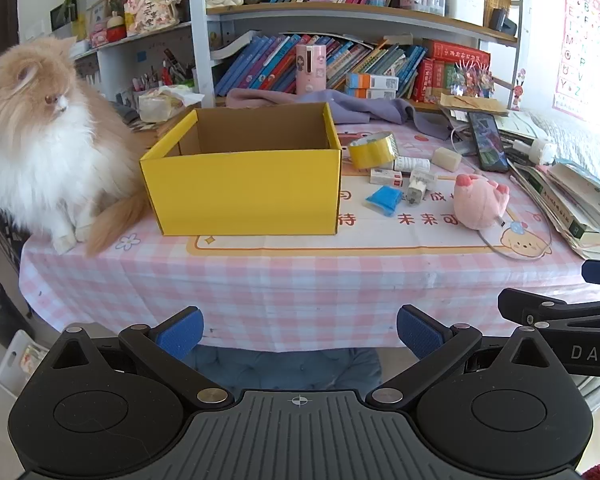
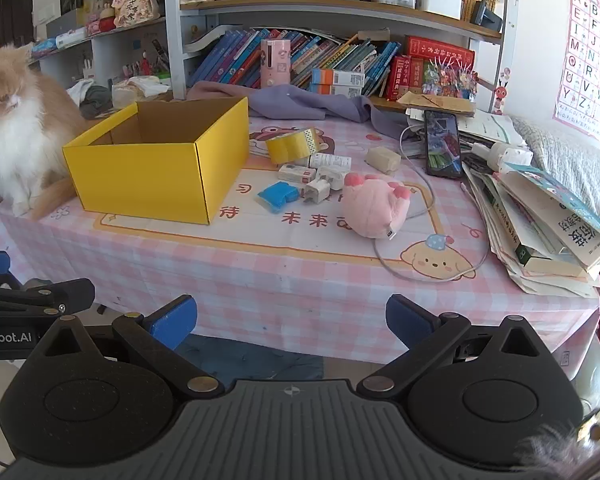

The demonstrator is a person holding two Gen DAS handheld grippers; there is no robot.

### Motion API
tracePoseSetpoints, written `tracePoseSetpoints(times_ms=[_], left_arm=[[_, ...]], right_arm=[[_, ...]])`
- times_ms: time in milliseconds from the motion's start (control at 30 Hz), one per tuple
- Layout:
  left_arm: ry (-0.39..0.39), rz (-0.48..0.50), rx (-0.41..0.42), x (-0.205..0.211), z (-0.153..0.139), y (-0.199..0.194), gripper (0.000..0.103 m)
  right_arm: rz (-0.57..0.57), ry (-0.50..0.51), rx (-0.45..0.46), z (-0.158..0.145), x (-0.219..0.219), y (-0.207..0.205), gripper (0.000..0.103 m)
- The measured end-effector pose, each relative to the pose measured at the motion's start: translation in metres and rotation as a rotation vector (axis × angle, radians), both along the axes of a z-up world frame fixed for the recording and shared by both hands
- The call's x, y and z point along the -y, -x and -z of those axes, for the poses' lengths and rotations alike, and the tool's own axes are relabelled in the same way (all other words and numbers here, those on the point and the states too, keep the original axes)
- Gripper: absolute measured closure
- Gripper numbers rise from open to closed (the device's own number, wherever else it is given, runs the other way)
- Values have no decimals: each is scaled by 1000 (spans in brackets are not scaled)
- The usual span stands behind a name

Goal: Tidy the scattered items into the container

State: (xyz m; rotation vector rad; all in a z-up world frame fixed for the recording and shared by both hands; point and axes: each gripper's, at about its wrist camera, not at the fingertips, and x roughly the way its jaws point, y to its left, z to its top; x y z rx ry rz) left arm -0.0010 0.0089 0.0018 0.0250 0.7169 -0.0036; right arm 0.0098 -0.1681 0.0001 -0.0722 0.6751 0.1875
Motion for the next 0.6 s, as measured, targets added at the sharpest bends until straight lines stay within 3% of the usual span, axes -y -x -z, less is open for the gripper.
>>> tracePoseSetpoints(times_ms=[600], left_arm=[[3,6,-18,-4,4,-2,0]], right_arm=[[22,-6,-27,1,-1,-2,1]])
